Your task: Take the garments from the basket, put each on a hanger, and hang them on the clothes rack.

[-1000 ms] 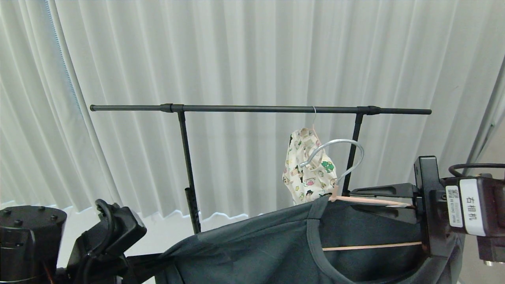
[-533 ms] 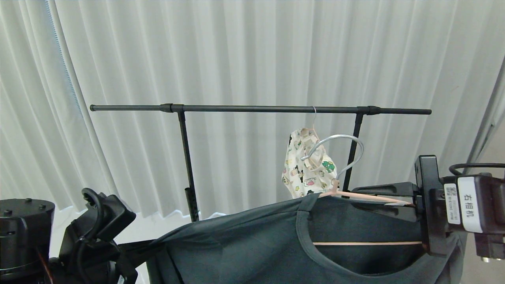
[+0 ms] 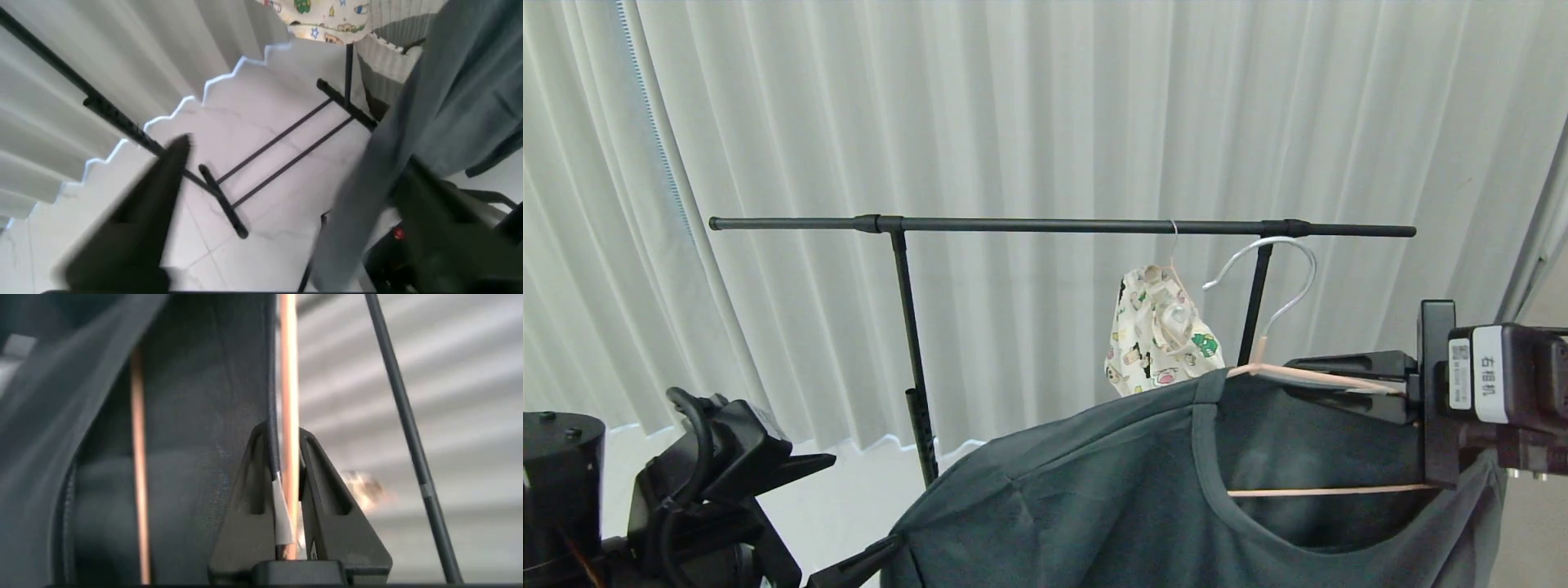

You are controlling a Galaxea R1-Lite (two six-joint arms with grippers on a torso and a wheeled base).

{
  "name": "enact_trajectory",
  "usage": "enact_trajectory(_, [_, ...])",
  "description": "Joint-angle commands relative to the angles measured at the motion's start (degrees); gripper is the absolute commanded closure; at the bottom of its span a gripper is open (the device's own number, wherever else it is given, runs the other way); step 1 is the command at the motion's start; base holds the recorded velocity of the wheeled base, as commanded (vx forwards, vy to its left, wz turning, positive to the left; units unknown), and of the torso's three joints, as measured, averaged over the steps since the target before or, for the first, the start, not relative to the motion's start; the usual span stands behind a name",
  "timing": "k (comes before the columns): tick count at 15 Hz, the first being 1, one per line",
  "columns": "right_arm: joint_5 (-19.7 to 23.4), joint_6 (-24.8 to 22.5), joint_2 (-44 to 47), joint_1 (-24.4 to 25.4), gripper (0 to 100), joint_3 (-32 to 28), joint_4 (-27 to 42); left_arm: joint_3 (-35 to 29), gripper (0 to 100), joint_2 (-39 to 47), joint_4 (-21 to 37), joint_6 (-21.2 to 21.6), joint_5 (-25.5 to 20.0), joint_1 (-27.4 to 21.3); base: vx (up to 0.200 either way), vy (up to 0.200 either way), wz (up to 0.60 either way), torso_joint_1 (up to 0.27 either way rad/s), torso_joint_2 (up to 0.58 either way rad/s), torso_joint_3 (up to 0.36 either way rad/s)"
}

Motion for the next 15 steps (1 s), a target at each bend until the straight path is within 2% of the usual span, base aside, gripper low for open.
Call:
enact_trajectory(1, [0.14,-0.22,-1.1,-5.75,100,0.05,0.12,-0.24,0,-1.67,0.06,-0.04,-0.08,-0.09,0.0,0.0,0.0,0.0,0.0,0.0])
enact_trajectory(3, [0.22,-0.22,-1.37,-9.88,100,0.23,0.12,-1.38,0,-2.2,-0.03,-0.48,-0.61,-0.09,0.0,0.0,0.0,0.0,0.0,0.0])
enact_trajectory(6, [0.22,-0.22,-2.42,-15.5,100,0.85,0.21,-5.25,0,-2.11,-0.03,-4.08,-0.88,-1.32,0.0,0.0,0.0,0.0,0.0,0.0])
enact_trajectory(11, [0.05,-0.31,-3.57,-34.66,100,4.27,0.21,-7.62,0,-0.09,-0.03,-4.52,-0.79,-1.23,0.0,0.0,0.0,0.0,0.0,0.0])
enact_trajectory(15, [-1.53,-0.4,-3.21,-42.49,100,4.1,0.21,-8.06,0,1.58,-0.03,-4.17,-0.35,-1.05,0.0,0.0,0.0,0.0,0.0,0.0])
